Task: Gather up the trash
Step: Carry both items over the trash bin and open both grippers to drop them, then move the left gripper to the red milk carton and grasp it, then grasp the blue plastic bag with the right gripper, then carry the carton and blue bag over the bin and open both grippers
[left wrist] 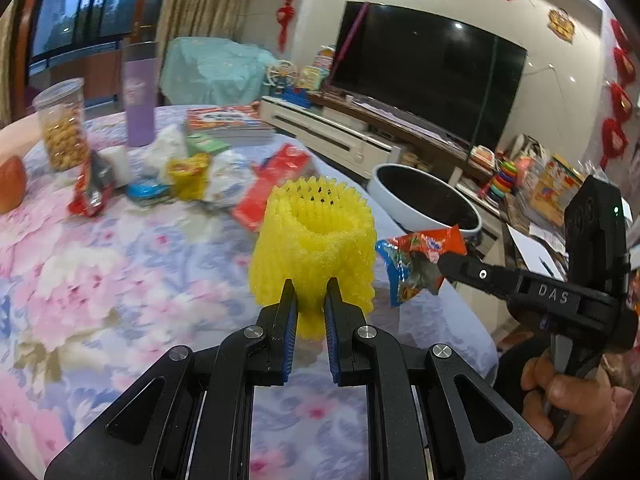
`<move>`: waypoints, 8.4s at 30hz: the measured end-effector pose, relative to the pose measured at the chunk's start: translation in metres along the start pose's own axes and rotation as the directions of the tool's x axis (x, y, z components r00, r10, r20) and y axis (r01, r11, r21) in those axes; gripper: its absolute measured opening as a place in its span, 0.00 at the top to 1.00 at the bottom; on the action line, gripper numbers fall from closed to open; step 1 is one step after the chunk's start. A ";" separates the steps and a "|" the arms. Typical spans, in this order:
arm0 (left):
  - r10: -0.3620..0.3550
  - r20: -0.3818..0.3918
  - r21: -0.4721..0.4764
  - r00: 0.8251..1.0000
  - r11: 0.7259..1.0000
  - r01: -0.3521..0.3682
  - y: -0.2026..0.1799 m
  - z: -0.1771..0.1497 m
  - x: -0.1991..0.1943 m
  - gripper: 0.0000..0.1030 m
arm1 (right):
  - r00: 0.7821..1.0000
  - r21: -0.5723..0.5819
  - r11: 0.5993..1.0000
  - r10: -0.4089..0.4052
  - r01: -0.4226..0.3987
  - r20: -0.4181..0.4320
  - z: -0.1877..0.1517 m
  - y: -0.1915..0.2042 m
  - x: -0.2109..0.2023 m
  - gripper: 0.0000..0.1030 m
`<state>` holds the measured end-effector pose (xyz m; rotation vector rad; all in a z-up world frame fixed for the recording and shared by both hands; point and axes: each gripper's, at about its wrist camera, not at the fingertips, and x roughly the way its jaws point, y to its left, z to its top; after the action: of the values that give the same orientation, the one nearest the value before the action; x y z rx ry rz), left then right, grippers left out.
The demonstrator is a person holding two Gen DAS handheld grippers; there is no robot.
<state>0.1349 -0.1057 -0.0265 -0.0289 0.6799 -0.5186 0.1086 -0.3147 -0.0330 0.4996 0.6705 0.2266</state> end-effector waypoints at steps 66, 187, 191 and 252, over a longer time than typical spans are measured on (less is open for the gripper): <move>-0.077 -0.126 0.108 0.989 0.990 0.091 -0.116 0.086 0.144 0.40 | 0.967 0.124 0.966 -0.238 0.226 0.092 0.101 -0.137 -0.034 0.40; -0.039 -0.096 0.059 0.995 0.997 0.045 -0.040 0.056 0.071 0.68 | 0.989 0.042 0.989 -0.143 0.141 0.048 0.056 -0.054 -0.006 0.71; -0.052 -0.097 0.083 0.994 0.995 0.060 -0.057 0.063 0.080 0.68 | 0.984 0.057 0.985 -0.168 0.165 0.066 0.061 -0.067 -0.016 0.71; -0.050 -0.149 0.174 0.988 0.982 0.076 -0.124 0.111 0.166 0.47 | 0.957 0.108 0.952 -0.291 0.287 0.019 0.120 -0.141 -0.010 0.51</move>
<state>0.2558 -0.3073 -0.0146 0.1581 0.7725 -0.6462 0.1840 -0.4834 -0.0185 0.4973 0.7156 -0.0940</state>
